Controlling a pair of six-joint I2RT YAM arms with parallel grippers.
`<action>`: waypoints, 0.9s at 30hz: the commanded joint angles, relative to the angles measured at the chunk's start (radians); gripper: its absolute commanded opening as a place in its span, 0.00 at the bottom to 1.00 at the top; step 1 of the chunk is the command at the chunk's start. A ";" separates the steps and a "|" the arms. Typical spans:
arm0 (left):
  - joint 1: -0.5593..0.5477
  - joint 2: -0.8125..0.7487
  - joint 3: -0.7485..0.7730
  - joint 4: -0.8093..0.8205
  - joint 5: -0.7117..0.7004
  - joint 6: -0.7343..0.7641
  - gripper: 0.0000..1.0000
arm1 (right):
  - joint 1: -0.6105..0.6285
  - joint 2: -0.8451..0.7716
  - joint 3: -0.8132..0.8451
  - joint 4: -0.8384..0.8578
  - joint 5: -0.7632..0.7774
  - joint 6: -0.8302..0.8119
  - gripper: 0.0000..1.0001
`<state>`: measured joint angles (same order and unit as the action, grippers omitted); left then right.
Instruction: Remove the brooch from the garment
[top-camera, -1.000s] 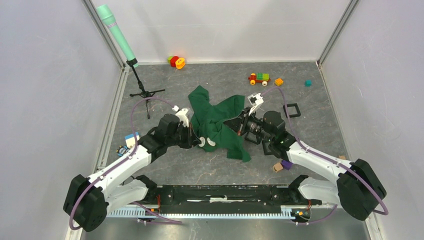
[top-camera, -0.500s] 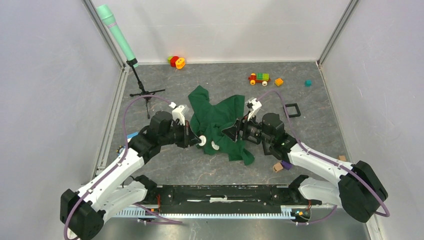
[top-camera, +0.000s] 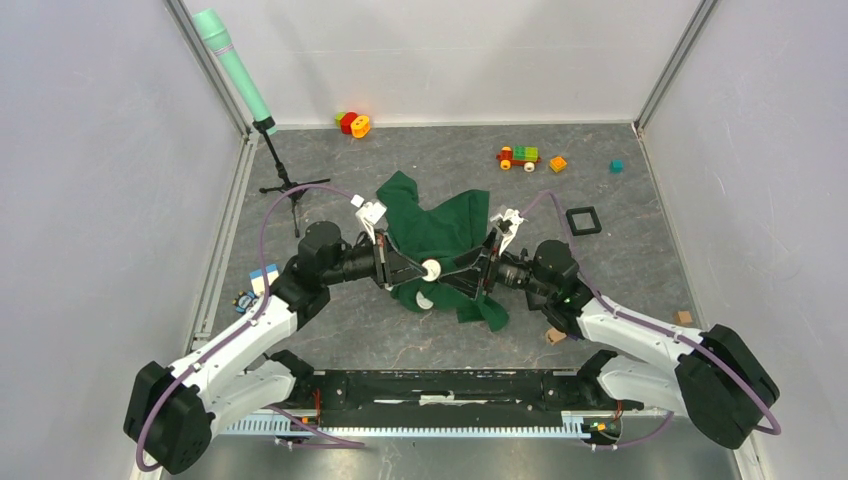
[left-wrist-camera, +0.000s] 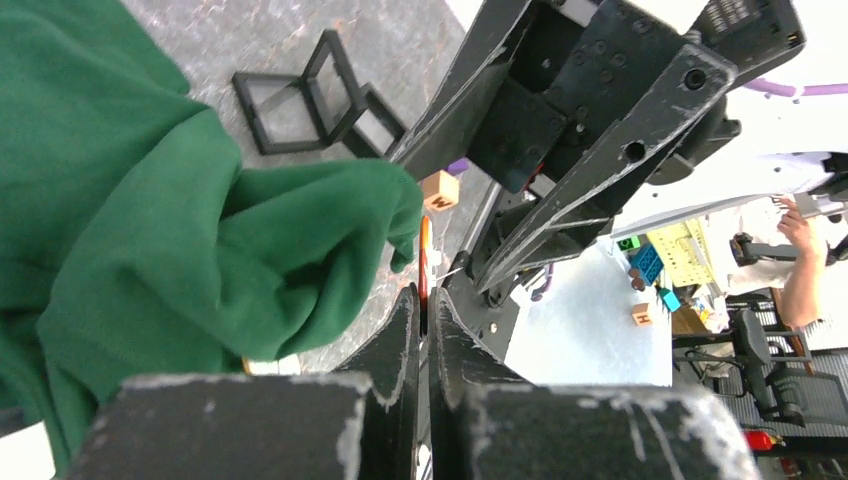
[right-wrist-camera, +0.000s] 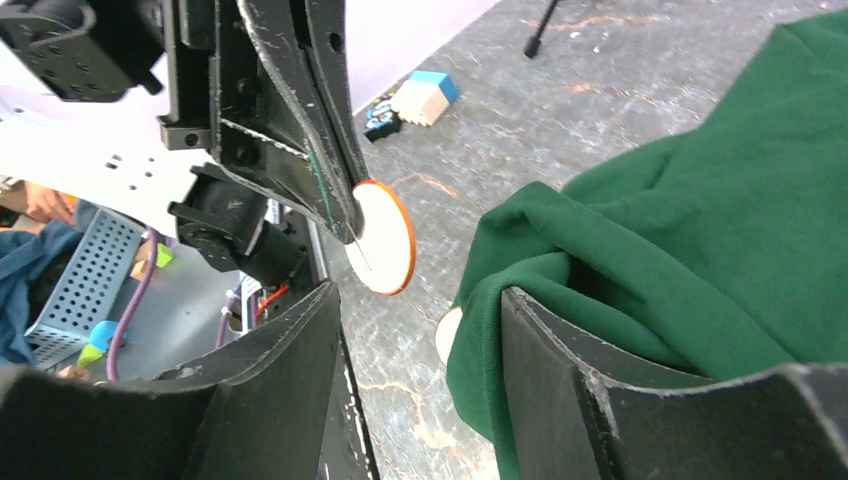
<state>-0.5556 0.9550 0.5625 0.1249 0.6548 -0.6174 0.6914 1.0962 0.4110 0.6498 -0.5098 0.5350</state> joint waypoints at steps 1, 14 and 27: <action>0.004 -0.009 -0.011 0.157 0.066 -0.065 0.02 | 0.009 0.031 -0.008 0.215 -0.075 0.085 0.62; 0.004 -0.036 -0.019 0.154 0.069 -0.062 0.02 | 0.017 0.103 -0.020 0.434 -0.101 0.226 0.45; 0.005 -0.029 -0.013 0.158 0.088 -0.059 0.02 | 0.026 0.126 0.003 0.420 -0.100 0.223 0.35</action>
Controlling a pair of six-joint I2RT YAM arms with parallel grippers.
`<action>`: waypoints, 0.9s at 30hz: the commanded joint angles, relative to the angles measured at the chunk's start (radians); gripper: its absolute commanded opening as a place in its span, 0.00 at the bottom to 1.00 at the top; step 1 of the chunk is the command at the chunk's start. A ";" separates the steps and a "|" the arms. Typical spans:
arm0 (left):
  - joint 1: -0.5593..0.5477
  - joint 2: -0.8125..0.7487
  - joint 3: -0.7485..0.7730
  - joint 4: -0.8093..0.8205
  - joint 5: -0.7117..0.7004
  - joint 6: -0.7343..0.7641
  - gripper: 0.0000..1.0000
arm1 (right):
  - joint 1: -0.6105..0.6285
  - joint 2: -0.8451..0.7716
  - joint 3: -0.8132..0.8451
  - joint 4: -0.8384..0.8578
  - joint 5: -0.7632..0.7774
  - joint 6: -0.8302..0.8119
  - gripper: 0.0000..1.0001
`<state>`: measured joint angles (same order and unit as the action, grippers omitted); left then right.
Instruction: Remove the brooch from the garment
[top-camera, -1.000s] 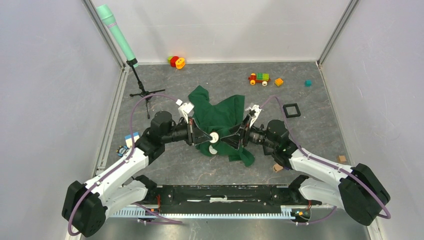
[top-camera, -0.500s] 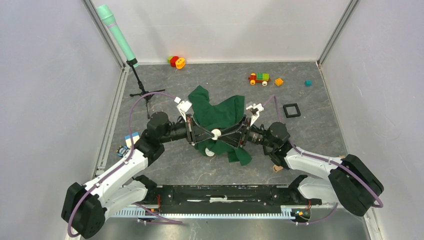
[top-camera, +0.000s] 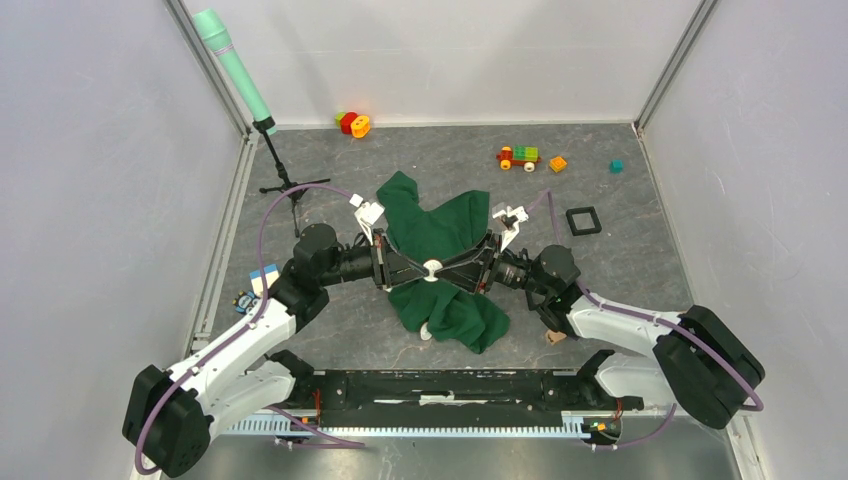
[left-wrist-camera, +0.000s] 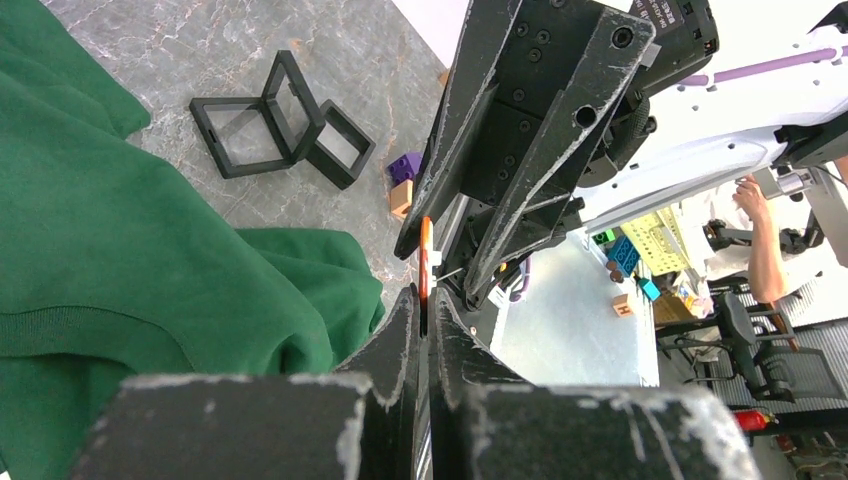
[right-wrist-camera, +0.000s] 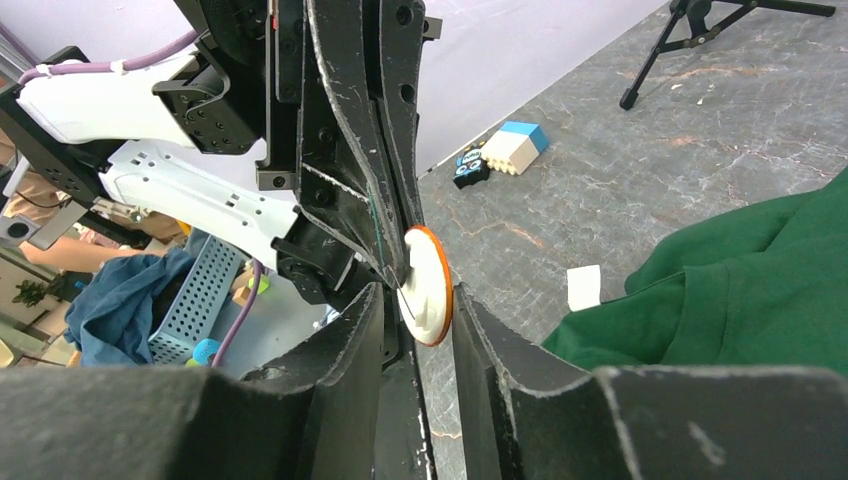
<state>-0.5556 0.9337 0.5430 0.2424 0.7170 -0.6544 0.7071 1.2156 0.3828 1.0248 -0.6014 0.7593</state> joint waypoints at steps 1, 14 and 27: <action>0.004 -0.008 0.006 0.042 0.027 -0.023 0.02 | 0.011 0.010 0.031 0.043 -0.006 -0.002 0.35; 0.002 -0.002 0.001 0.070 0.068 -0.024 0.02 | 0.015 0.018 0.040 0.025 0.002 -0.005 0.20; -0.004 0.010 0.004 0.070 0.072 -0.024 0.02 | 0.027 0.018 0.052 -0.003 -0.008 -0.032 0.26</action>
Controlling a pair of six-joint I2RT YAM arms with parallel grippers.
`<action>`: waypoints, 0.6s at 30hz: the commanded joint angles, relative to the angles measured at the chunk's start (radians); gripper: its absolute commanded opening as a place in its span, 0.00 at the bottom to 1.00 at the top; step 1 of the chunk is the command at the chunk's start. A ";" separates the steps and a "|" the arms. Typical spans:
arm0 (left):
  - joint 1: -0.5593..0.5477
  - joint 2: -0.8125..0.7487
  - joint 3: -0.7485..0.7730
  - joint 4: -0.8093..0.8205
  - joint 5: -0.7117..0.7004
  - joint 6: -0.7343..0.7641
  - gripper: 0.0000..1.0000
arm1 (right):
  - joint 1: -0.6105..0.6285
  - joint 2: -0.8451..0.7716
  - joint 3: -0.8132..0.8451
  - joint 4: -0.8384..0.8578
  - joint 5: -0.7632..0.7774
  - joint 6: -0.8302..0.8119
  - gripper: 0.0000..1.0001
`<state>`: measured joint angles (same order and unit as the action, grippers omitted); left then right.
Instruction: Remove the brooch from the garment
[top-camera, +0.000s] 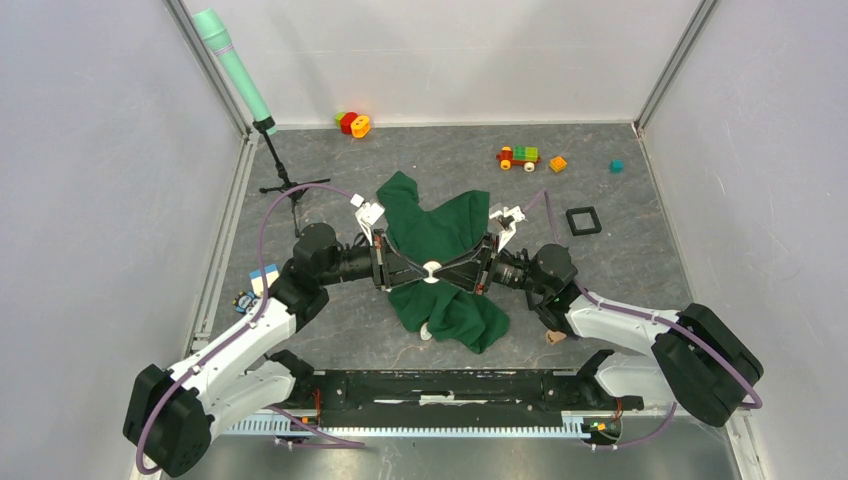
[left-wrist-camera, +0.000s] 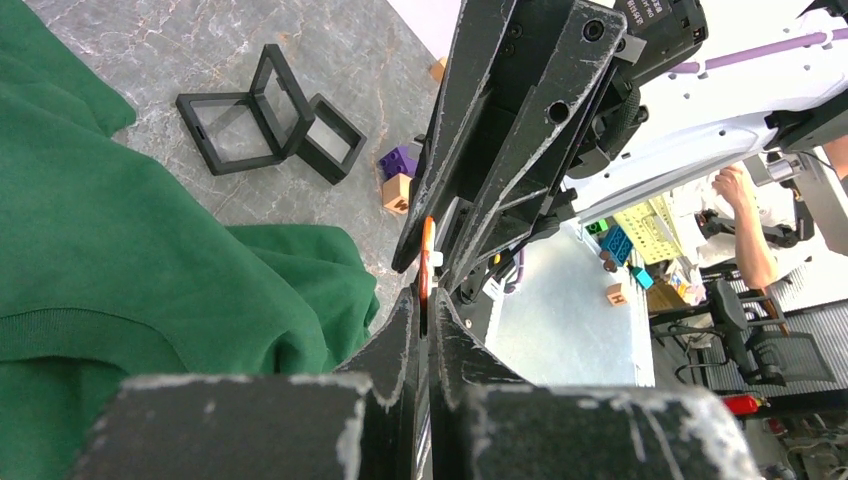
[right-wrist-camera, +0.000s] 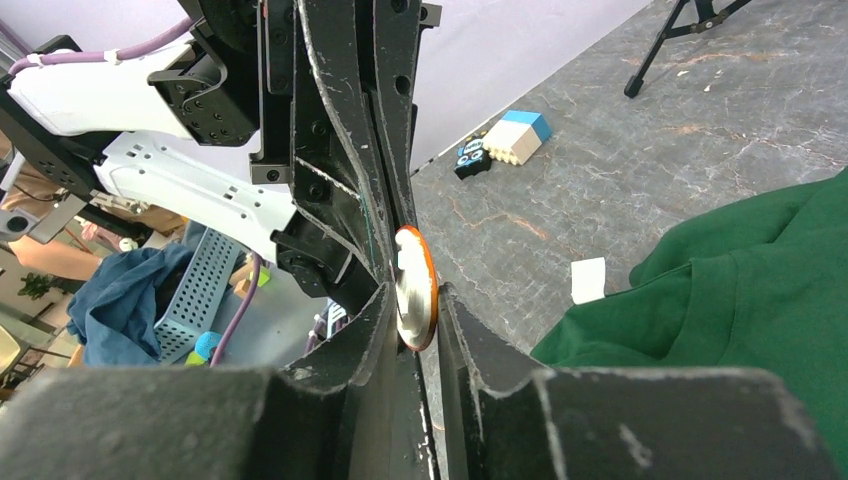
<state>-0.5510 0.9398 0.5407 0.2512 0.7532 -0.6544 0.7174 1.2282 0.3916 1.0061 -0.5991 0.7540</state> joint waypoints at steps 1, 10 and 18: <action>-0.009 0.002 0.007 0.060 0.032 -0.024 0.02 | 0.017 0.003 0.042 0.019 -0.010 -0.026 0.26; -0.009 -0.001 0.013 0.058 0.046 -0.022 0.02 | 0.018 0.008 0.045 -0.006 0.006 -0.026 0.19; -0.013 -0.006 0.011 0.057 0.055 -0.019 0.02 | 0.019 0.016 0.066 -0.077 0.035 -0.041 0.14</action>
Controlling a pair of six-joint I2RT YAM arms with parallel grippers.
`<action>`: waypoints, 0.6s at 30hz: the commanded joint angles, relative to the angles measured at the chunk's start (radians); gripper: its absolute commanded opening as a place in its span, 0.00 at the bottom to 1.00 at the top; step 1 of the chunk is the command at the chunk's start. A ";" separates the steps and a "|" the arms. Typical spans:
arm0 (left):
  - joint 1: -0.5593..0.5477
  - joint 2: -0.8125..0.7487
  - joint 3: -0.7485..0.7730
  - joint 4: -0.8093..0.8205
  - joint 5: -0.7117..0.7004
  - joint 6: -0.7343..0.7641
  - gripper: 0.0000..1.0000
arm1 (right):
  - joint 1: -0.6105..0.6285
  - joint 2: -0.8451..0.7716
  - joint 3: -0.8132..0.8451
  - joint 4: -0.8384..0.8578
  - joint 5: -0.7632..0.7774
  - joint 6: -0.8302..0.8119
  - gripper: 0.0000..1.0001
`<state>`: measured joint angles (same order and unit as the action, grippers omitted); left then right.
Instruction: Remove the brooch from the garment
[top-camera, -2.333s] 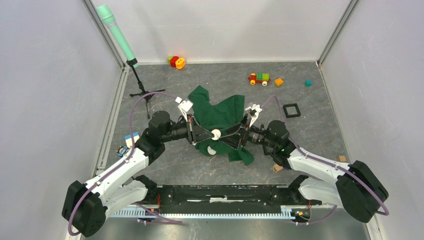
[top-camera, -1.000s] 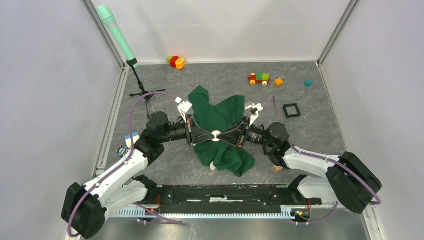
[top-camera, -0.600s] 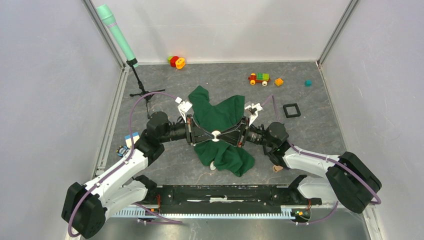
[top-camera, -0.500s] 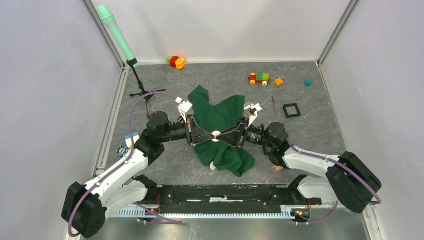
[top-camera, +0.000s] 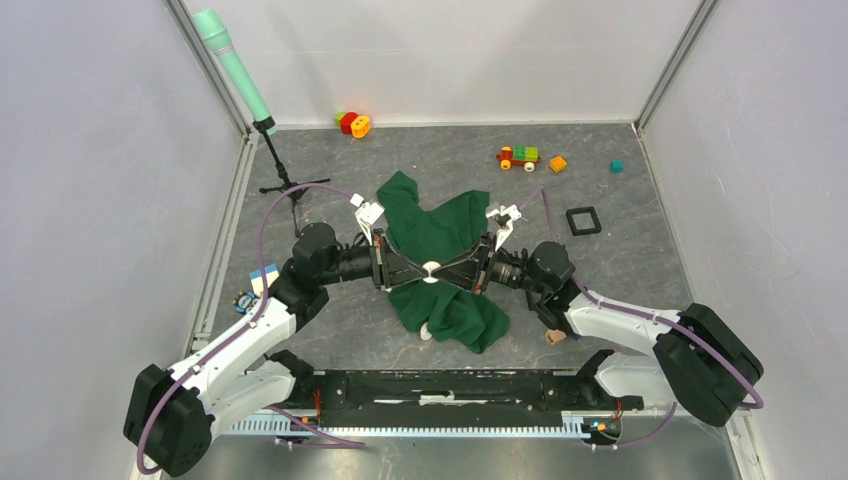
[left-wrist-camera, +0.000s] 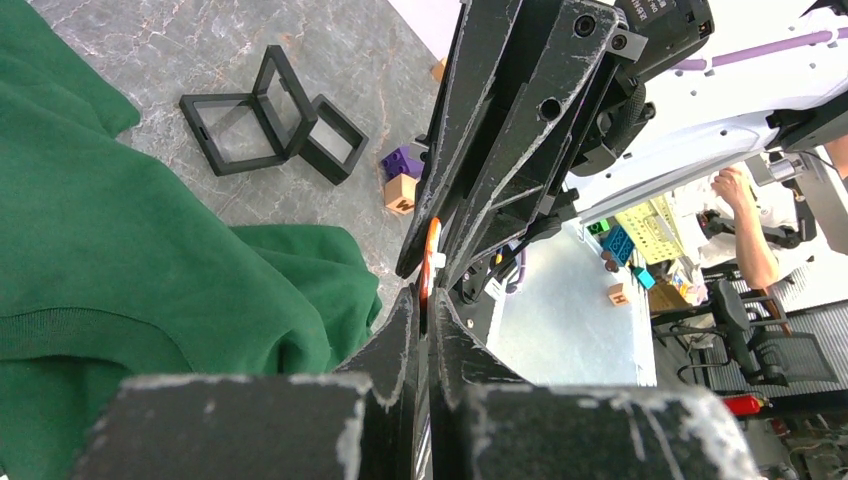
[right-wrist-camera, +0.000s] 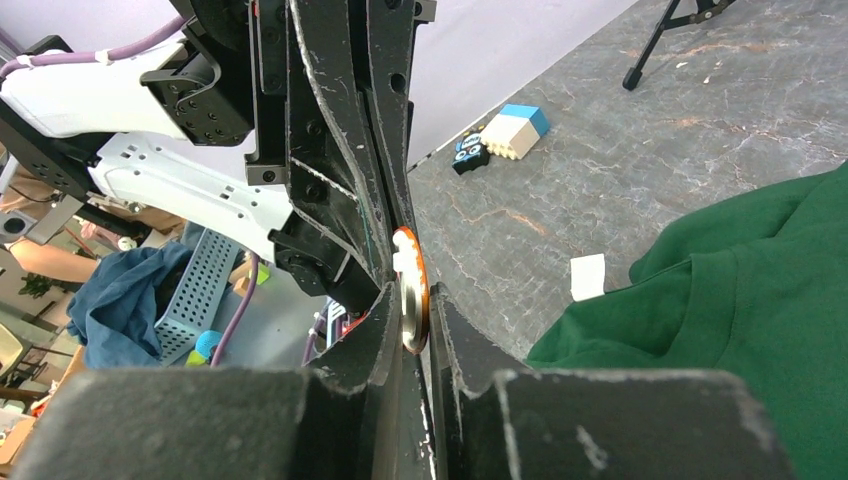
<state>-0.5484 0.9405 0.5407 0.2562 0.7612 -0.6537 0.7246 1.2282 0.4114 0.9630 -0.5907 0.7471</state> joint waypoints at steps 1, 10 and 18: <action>-0.016 -0.007 0.011 0.052 0.046 -0.018 0.02 | 0.012 0.015 0.044 -0.039 0.034 -0.033 0.14; -0.019 -0.005 0.003 0.052 0.038 -0.016 0.02 | 0.012 -0.001 0.014 -0.072 0.155 -0.010 0.13; -0.018 -0.011 -0.007 0.052 0.023 -0.012 0.02 | 0.010 -0.021 -0.018 -0.057 0.228 0.021 0.14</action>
<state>-0.5465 0.9405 0.5331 0.2489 0.7162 -0.6525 0.7380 1.2201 0.4107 0.9127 -0.4885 0.7795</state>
